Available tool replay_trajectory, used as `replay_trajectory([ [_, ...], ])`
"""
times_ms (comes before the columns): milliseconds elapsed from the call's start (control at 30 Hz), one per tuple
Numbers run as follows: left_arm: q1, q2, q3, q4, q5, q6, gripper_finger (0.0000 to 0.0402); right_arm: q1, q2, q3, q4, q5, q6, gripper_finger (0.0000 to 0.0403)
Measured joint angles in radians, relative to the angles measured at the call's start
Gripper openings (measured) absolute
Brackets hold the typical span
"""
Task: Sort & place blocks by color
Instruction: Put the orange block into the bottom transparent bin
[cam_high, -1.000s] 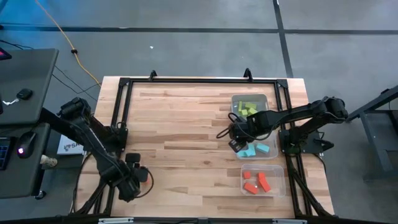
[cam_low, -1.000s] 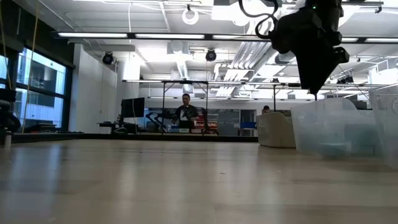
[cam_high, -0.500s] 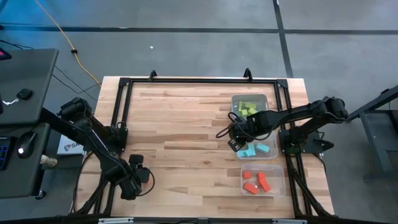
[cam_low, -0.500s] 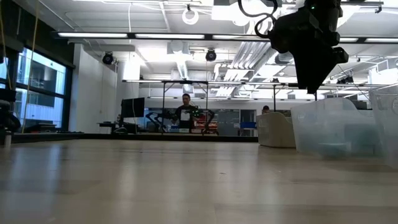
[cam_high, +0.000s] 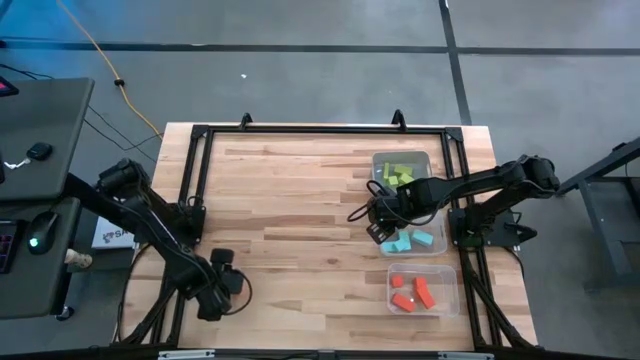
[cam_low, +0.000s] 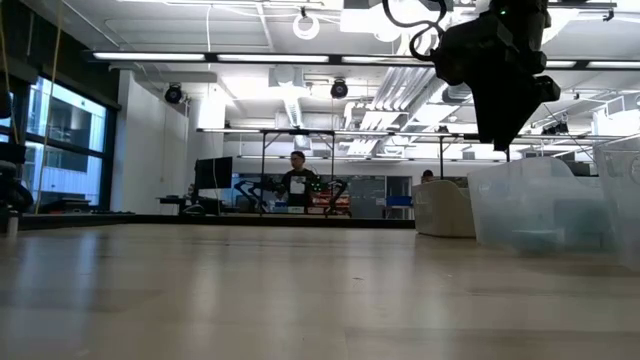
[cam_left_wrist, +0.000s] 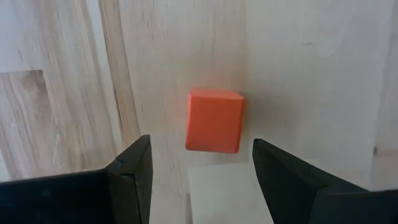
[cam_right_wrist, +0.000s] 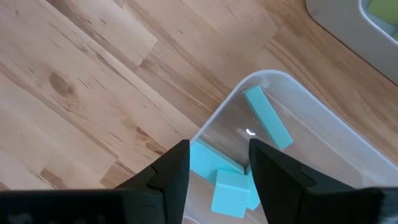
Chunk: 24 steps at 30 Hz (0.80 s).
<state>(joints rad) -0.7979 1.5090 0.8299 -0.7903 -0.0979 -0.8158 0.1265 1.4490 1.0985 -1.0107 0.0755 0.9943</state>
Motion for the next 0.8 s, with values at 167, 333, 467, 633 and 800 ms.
replay_trajectory([
  [167,0.013,0.047,0.000,0.009,-0.001,-0.009,0.0197,0.000,0.000,0.000,0.001,0.000,0.000,0.0156],
  [333,0.013,0.051,0.000,0.015,-0.003,0.006,0.0197,0.000,0.000,0.000,0.004,0.000,0.000,0.0156],
  [467,0.013,0.051,0.000,0.015,0.000,0.016,0.0197,0.000,0.000,0.000,0.005,0.000,0.000,0.0156],
  [633,0.013,0.051,0.000,0.052,-0.014,0.021,0.0197,0.000,0.000,0.000,0.005,0.000,0.000,0.0156],
  [800,0.031,0.062,0.000,0.061,0.022,0.030,0.0186,0.000,0.000,0.000,0.005,0.000,0.000,0.0156],
])
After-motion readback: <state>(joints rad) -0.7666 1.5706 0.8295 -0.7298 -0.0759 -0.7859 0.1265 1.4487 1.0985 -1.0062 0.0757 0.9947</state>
